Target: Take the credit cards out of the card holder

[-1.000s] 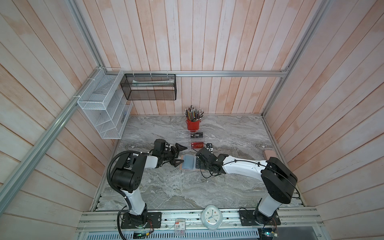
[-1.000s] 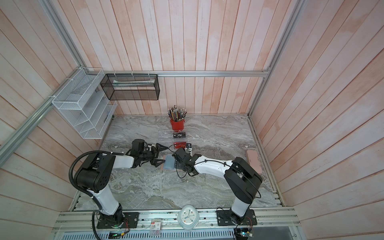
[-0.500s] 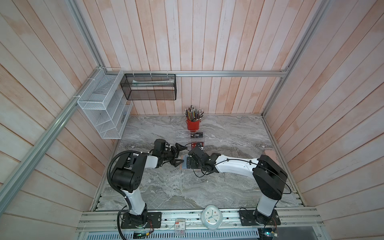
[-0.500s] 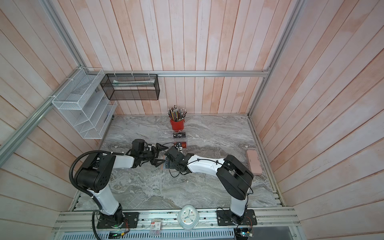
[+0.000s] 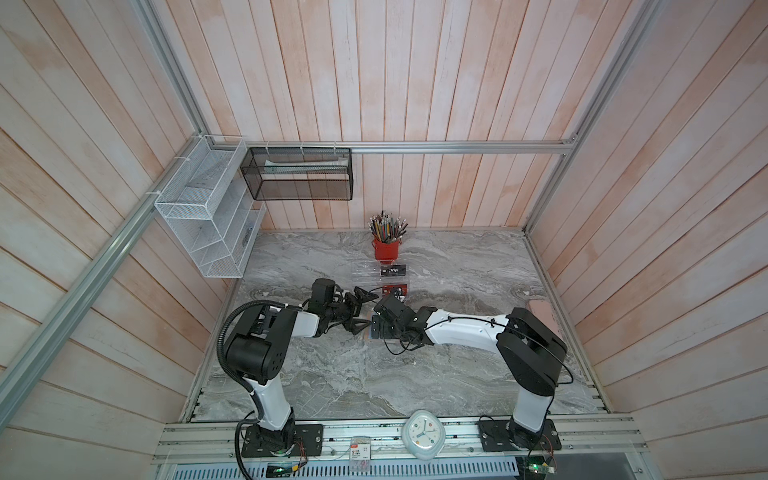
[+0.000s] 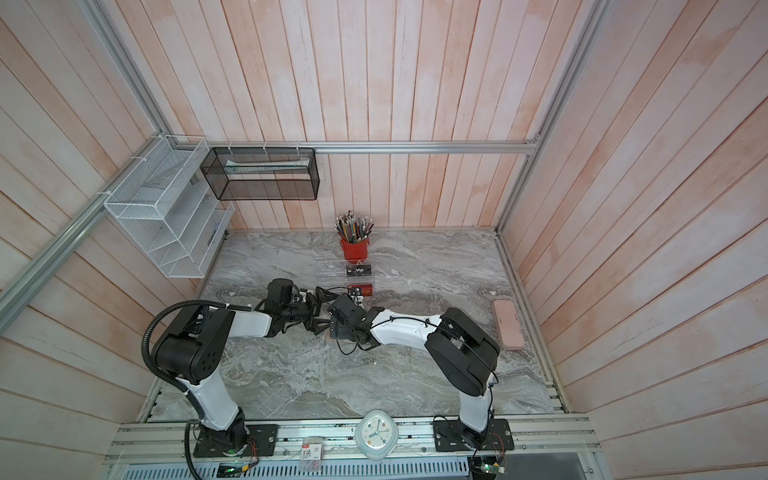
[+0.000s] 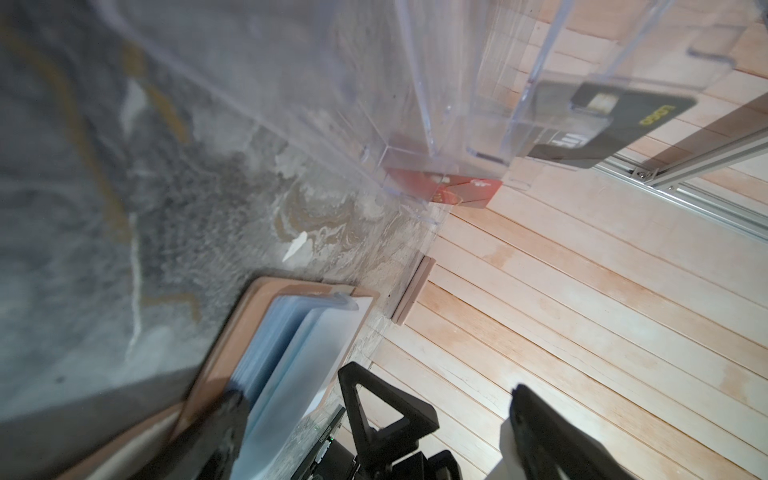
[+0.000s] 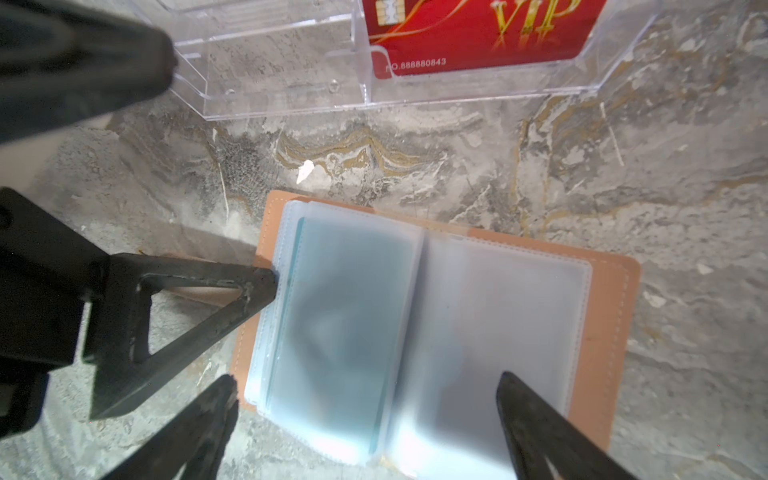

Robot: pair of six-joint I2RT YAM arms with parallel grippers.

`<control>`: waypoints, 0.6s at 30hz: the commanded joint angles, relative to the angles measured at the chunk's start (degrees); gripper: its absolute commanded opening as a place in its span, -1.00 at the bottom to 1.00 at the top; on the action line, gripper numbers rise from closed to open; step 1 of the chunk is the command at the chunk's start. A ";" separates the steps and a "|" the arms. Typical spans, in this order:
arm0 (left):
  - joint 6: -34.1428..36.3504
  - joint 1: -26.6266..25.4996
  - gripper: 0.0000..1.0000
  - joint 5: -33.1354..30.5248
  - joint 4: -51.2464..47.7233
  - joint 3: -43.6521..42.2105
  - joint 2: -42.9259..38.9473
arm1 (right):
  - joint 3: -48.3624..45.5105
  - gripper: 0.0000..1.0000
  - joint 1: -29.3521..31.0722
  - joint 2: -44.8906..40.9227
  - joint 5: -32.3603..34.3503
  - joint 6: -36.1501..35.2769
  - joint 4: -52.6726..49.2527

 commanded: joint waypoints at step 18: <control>-1.47 -0.09 1.00 0.05 2.48 -1.16 2.60 | 3.74 0.96 1.10 4.69 3.69 1.95 -5.48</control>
